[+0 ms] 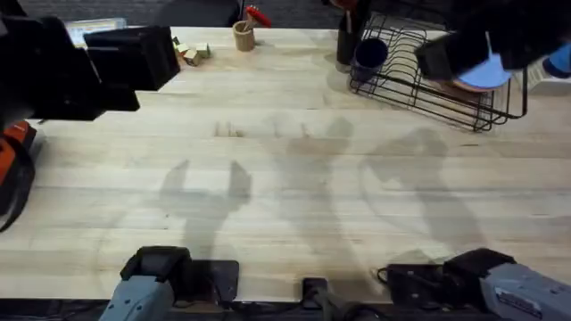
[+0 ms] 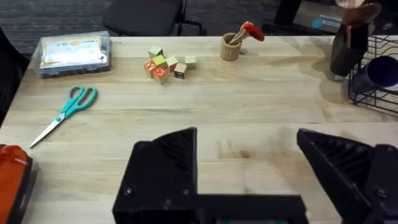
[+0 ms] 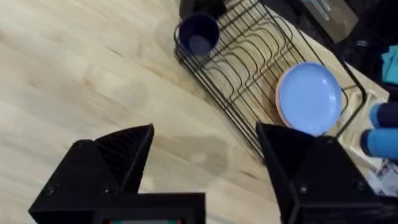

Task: Pick up the cup on the table and put them onto the rack.

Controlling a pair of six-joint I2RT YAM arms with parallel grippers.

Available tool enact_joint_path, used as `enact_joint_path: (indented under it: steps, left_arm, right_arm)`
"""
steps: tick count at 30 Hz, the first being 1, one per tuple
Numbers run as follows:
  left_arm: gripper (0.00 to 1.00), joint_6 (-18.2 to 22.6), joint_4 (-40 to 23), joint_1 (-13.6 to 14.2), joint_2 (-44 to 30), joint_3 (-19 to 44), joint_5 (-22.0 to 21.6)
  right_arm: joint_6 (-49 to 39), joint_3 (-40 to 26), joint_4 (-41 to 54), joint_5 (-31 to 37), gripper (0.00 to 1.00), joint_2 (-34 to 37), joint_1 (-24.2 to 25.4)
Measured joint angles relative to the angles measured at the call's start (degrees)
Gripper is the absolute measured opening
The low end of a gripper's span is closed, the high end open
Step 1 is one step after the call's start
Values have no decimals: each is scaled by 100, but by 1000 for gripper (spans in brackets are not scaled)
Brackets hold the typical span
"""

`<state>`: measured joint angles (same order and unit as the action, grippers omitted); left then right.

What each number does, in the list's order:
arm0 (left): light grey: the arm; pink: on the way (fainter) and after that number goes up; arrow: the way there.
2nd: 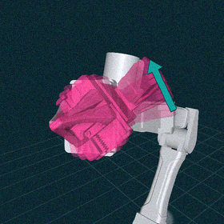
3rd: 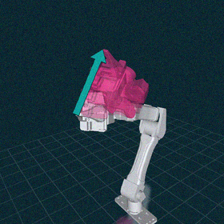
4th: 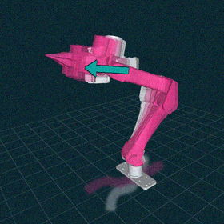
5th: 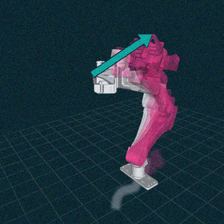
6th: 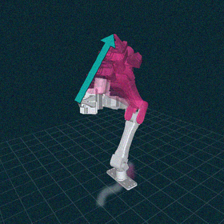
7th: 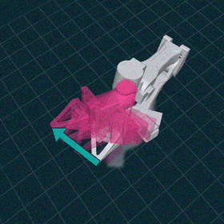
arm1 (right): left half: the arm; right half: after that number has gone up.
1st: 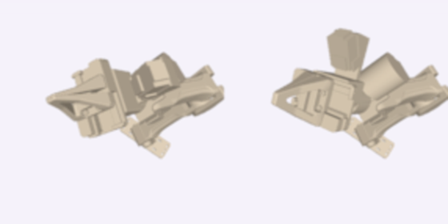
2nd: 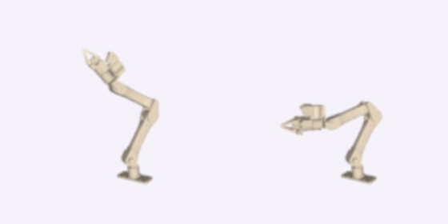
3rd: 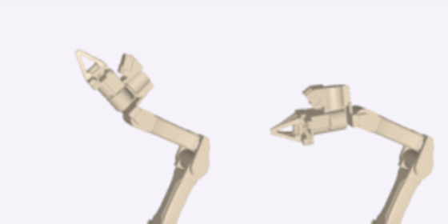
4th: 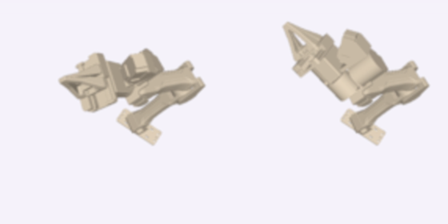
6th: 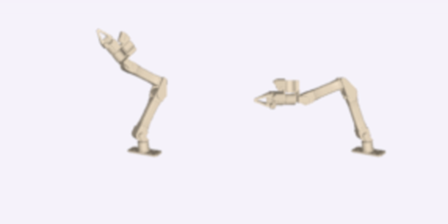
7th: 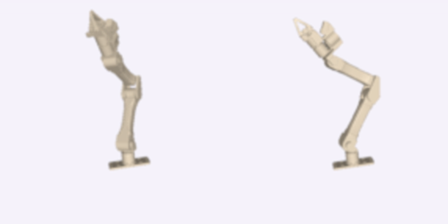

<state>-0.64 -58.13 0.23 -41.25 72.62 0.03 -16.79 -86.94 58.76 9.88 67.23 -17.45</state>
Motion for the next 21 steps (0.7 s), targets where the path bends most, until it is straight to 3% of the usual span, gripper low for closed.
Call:
enact_joint_path:
  steps: [10,21]
  left_arm:
    - [993,2,0,0,0,0,2]
    - [993,2,0,0,1,-2,0]
  right_arm:
    - [95,630,808,299,995,-752,0]
    - [1402,1148,903,300,996,-770,0]
